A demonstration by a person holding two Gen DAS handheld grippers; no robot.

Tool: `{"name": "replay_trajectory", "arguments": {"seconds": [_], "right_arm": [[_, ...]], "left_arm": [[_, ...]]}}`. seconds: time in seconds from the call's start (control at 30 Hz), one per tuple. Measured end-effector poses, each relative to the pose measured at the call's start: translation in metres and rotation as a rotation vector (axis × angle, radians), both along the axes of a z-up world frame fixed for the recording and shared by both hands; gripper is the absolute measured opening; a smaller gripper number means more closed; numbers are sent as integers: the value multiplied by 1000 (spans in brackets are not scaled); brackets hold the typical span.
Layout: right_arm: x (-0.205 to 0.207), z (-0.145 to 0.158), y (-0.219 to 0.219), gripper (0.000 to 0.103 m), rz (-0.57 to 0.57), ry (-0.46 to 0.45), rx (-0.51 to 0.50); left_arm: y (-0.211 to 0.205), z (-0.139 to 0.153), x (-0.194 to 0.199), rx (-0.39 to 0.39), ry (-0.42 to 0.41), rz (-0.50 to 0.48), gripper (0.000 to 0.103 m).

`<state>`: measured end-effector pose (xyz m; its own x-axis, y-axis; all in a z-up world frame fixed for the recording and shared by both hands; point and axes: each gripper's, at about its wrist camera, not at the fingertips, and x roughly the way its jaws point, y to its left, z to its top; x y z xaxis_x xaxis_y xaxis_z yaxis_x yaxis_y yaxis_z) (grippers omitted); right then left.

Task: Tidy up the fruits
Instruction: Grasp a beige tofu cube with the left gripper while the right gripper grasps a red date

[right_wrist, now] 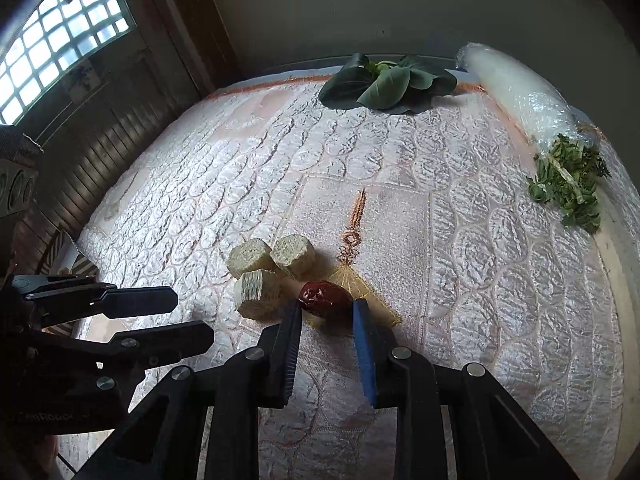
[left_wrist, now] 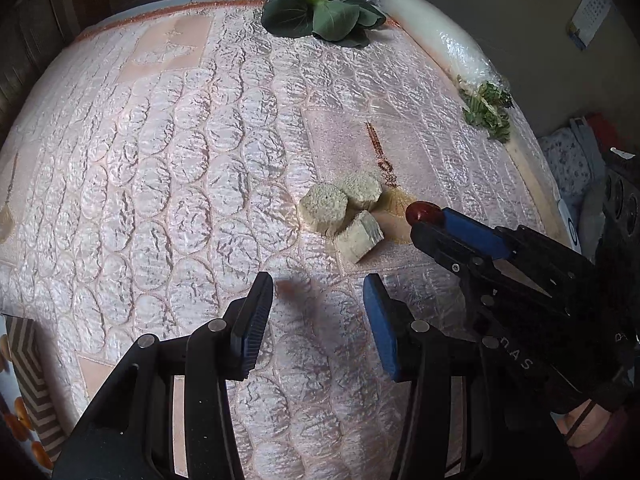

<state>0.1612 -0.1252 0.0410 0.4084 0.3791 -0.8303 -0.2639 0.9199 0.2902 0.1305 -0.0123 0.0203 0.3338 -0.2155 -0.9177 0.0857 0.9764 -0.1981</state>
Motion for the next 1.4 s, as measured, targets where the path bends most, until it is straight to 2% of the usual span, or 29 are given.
{"name": "replay_trajectory", "arguments": {"seconds": [0.2,0.43,0.53,0.6,0.9,1.4], "right_arm": [[-8,6,-27,25,-73,-2,21],[-15,10,-40,25,-101,-6,41],[-16,9,-41,25,-102,-2,49],[-16,8,-39,25,-100,0,48],[-24,13,-25,25,-76,2,63],[-55,32,30,25,18,1,76]], "left_arm": [[-15,-3,12,-42,3,2,47],[-22,-10,22,-82,6,28,46],[-21,-11,24,-76,-2,35,31],[-18,-12,25,-95,-1,35,28],[0,-5,5,-67,-3,27,28],[50,13,-47,35,-19,117,28]]}}
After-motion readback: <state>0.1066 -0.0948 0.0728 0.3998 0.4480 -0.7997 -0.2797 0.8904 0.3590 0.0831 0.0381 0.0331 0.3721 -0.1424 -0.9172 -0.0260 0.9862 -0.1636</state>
